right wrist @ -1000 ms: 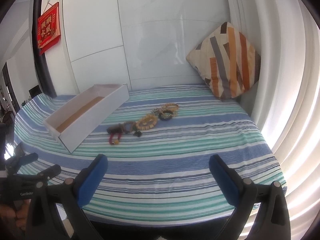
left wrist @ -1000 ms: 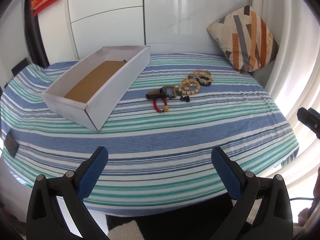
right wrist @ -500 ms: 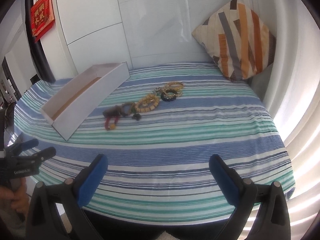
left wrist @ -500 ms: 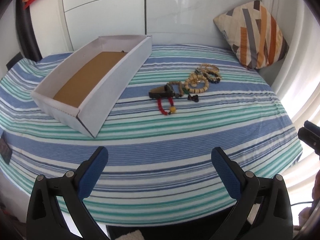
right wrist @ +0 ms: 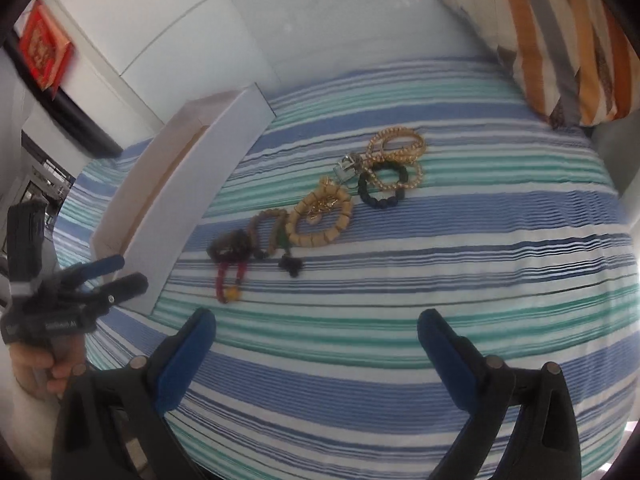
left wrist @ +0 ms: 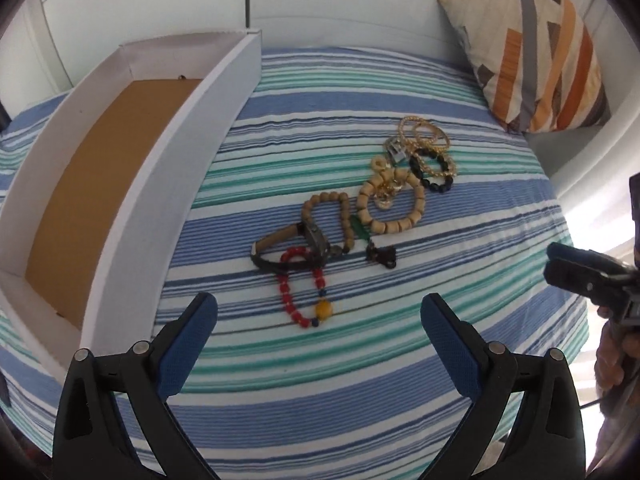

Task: Organize jewelry
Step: 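Grasp the dark cord bracelet with the left tool while the right tool grasps the wooden bead bracelet, then carry both bracelets into the white box and open both tools to release them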

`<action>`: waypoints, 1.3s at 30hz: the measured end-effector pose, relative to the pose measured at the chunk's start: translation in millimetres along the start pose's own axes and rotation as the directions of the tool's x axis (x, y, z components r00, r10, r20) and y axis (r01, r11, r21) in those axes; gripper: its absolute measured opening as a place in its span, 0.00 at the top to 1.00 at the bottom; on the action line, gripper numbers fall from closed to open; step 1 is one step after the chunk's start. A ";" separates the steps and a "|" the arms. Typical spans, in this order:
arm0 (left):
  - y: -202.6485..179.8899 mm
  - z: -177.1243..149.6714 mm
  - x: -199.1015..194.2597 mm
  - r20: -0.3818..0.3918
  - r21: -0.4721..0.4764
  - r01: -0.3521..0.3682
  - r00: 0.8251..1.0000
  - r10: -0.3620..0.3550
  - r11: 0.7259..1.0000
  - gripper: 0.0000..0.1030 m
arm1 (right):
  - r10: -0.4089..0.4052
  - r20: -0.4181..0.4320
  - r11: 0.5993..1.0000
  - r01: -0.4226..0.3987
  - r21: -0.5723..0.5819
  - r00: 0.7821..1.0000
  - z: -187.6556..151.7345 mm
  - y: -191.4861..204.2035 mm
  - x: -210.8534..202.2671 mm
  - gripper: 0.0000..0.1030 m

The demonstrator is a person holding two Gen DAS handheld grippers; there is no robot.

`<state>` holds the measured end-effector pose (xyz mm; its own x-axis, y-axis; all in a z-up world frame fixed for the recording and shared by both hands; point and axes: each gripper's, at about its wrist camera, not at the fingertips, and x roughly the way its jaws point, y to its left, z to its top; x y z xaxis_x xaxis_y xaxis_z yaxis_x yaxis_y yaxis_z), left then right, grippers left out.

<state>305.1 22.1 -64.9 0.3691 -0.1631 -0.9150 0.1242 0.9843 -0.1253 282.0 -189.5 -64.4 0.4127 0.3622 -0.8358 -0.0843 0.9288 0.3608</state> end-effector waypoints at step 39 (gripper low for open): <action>45.4 41.8 -33.8 -0.016 -0.142 0.030 0.999 -0.032 0.989 0.86 | -0.143 0.036 0.964 0.147 -0.220 0.989 94.1 64.1 35.2 0.86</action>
<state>336.8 69.5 -23.6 0.3498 -0.1936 -0.9166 0.0033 0.9787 -0.2055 376.5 -124.6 -31.8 0.4526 0.2225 -0.8635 -0.2199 0.9663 0.1337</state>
